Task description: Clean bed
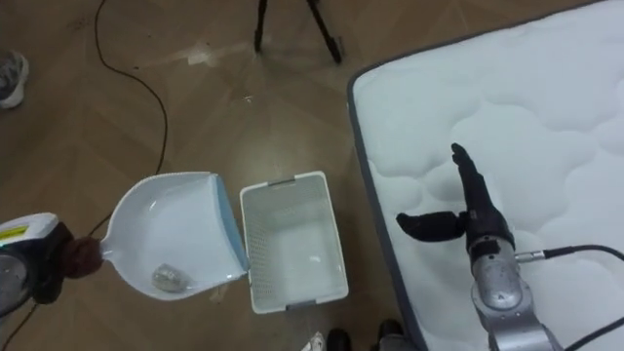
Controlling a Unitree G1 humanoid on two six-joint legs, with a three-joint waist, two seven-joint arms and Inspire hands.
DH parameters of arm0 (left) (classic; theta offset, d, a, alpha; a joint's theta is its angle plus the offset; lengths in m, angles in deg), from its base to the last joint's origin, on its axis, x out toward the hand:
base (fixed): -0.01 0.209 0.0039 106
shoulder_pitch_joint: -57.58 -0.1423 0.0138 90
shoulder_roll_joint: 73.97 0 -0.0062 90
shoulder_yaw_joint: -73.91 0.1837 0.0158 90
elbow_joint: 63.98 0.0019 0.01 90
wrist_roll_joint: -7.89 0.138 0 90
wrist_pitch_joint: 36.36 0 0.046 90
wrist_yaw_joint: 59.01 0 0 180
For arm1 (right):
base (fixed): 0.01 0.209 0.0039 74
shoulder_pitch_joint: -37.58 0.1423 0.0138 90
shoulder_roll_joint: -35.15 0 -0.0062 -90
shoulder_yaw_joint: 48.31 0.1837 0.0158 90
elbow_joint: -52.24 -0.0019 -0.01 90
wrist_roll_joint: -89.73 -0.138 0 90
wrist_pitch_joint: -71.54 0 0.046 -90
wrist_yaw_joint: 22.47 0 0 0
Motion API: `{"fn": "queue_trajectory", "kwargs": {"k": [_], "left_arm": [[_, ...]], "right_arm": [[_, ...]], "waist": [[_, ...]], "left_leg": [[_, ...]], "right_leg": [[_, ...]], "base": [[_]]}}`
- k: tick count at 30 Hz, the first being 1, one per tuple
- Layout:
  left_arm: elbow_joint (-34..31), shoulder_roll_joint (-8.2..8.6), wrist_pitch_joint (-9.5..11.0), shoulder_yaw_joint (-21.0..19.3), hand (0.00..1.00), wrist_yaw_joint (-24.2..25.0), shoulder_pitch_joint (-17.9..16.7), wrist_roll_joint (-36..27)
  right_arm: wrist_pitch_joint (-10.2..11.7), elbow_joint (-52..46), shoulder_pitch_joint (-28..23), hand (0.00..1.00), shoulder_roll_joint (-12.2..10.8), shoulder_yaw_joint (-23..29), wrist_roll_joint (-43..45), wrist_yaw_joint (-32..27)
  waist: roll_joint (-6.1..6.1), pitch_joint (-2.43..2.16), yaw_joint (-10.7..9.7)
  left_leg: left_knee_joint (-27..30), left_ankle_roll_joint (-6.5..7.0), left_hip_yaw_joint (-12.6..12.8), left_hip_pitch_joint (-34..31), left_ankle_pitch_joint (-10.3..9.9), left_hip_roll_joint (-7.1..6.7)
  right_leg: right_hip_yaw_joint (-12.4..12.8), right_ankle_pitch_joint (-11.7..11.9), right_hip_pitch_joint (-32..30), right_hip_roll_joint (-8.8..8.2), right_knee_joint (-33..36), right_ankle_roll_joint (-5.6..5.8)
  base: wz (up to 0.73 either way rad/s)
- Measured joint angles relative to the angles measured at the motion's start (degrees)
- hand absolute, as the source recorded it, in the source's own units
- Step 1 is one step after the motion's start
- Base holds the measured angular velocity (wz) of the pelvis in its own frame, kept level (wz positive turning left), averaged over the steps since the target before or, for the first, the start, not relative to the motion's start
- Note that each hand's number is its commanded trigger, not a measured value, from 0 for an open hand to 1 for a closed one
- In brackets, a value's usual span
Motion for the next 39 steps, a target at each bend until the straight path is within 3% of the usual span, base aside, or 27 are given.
{"fn": "queue_trajectory", "kwargs": {"k": [3,10,16,22,26,29,39], "left_arm": [[0.81,-0.10,-0.03,0.64,1.00,-0.48,0.55,1.30],[2.17,-0.33,-0.13,3.39,1.00,-1.73,0.83,1.86],[2.85,-2.51,0.02,5.91,1.00,-1.87,1.00,1.71],[4.04,-3.77,0.06,6.52,1.00,-1.87,1.40,1.72],[4.54,-3.84,0.05,6.67,1.00,-1.84,1.63,1.72],[5.59,-3.84,0.07,7.40,1.00,-1.72,2.42,1.71],[7.90,-4.21,0.04,8.01,1.00,-1.77,4.33,1.68]], "right_arm": [[0.00,0.01,0.17,0.00,0.03,-0.61,-0.16,-0.02],[-0.01,-0.01,0.34,0.00,0.03,-1.68,-0.66,-1.11],[0.03,-0.01,1.19,0.00,0.23,-3.93,-2.55,-3.74],[0.03,-0.01,1.36,0.00,0.72,-6.10,-2.91,-5.32],[0.03,0.00,1.37,0.00,0.71,-6.87,-3.09,-6.32],[0.03,0.01,1.37,0.00,0.69,-7.91,-3.08,-7.02],[-0.01,0.02,1.40,0.00,0.62,-9.75,-3.26,-7.55]], "waist": [[0.09,0.05,0.00],[0.65,0.35,-1.25],[0.97,0.43,-1.28],[0.91,0.41,-1.22],[0.78,0.38,-1.28],[0.71,0.40,-1.33],[0.10,0.36,-1.20]], "left_leg": [[0.38,0.24,1.37,-1.50,0.14,-0.02],[1.45,0.48,1.44,-3.87,0.02,-0.08],[1.93,4.70,1.45,-4.77,0.91,-0.56],[2.04,5.00,1.45,-4.77,1.07,-0.78],[2.06,5.07,1.44,-4.75,1.04,-0.88],[2.14,5.87,1.33,-4.75,1.26,-0.90],[2.84,5.98,1.08,-4.83,1.21,-0.90]], "right_leg": [[1.13,-0.21,-2.17,-0.18,1.57,-0.02],[0.57,-0.35,-4.18,-0.59,2.78,-0.17],[0.47,-0.58,-6.02,-1.05,4.54,-0.02],[0.93,-0.69,-6.28,-1.17,5.49,0.08],[0.95,-0.94,-6.28,-1.34,6.05,0.00],[0.83,-0.98,-6.10,-1.35,6.05,-0.03],[0.65,-0.97,-5.75,-1.38,6.00,-0.04]], "base": [[-0.08],[0.06],[0.00],[0.01],[0.02],[0.04],[0.00]]}}
